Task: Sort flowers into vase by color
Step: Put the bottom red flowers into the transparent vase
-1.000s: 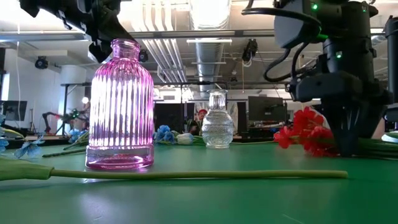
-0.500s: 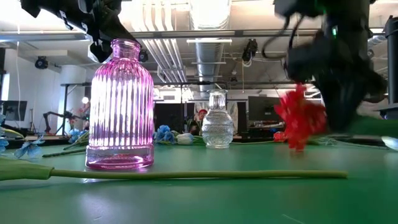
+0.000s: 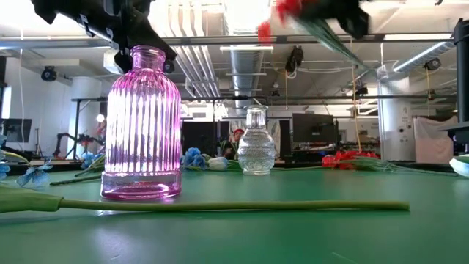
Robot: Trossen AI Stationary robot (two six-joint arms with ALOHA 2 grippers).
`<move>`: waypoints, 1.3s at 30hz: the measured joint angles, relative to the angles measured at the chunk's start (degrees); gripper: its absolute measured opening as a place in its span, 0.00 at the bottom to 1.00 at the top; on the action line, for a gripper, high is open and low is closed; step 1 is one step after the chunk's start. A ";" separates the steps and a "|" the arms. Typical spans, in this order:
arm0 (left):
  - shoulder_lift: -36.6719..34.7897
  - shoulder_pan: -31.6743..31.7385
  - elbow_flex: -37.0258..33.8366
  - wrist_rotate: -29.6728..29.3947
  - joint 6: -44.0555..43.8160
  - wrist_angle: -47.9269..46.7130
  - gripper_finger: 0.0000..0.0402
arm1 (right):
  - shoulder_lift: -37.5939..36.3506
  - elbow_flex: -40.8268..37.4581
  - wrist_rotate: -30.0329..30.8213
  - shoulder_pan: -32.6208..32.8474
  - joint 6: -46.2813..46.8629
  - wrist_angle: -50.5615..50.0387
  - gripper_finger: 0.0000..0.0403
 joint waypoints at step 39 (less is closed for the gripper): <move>-4.31 -0.50 -0.04 0.47 -17.79 -10.52 0.00 | -4.54 -12.84 -22.45 -24.75 -38.66 53.54 0.09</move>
